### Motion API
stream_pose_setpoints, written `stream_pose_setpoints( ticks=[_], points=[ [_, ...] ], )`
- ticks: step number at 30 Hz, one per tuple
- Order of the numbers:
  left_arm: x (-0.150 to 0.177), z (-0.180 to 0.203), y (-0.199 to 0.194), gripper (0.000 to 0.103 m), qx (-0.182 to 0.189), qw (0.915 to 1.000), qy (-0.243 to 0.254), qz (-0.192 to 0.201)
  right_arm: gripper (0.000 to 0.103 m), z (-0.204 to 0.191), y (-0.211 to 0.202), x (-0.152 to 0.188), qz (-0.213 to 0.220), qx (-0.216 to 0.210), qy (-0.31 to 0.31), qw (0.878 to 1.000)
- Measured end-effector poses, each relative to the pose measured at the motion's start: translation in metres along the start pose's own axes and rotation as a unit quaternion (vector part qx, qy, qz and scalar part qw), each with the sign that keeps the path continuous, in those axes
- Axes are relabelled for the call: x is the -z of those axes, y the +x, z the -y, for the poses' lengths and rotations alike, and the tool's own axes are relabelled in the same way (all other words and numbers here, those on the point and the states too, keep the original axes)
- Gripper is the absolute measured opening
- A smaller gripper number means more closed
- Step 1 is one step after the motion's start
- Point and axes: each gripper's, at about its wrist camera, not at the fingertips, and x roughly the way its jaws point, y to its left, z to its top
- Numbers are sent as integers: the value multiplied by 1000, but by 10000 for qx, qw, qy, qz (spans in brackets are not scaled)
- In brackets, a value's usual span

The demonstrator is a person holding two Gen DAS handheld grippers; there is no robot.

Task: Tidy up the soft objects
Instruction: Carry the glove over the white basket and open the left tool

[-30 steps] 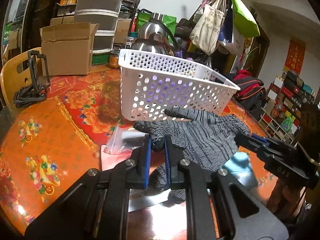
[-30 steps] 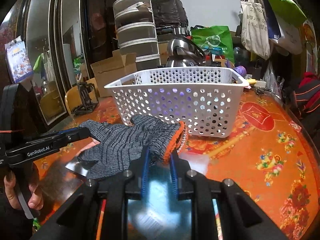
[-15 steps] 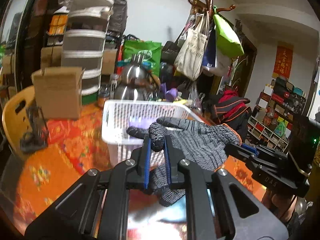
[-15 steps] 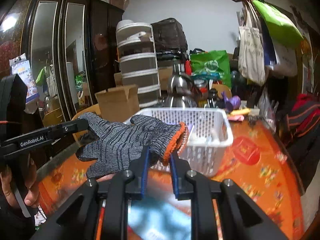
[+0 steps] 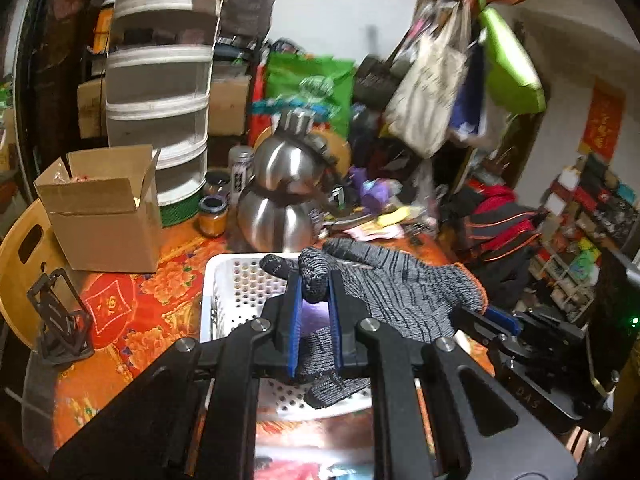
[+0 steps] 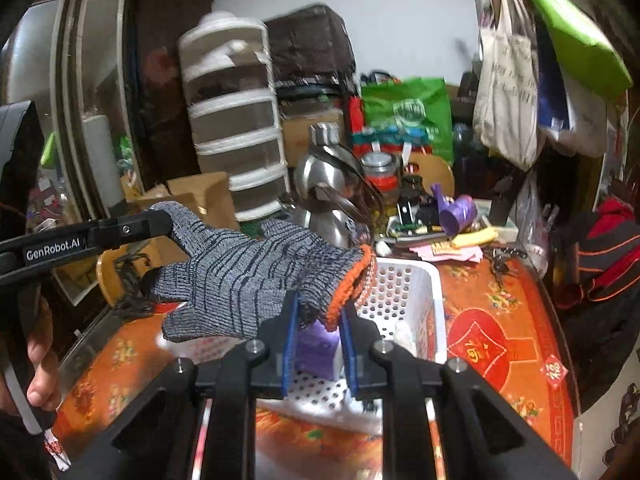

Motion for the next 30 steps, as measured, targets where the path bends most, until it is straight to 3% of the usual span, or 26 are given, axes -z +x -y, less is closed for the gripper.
stream_pose_setpoints(
  ticks=[6,16,19,20,21,23,25,30],
  points=[
    [-3,-1,66,11,-390,9983,56,-419,18,23,78,4,-709,186,54,9973],
    [27,-10,116,11,-568,9952,18,-803,19,25,122,27,-1133,361,-226,9926],
    [33,-13,119,13,-611,9948,34,-819,33,25,123,28,-1146,410,-280,9922],
    [34,-14,118,19,-663,9945,54,-806,43,26,122,28,-1151,434,-253,9921],
    [35,-16,116,24,-711,9944,32,-780,64,27,119,27,-1077,479,-203,9928],
    [37,-19,107,61,-681,9952,-76,-692,86,28,110,25,-907,522,-146,9944],
    [39,-21,94,80,-673,9967,-80,-450,86,30,99,23,-705,628,-146,9954],
    [45,-16,74,82,-658,9971,96,-361,86,38,81,22,-627,550,123,9964]
  ],
)
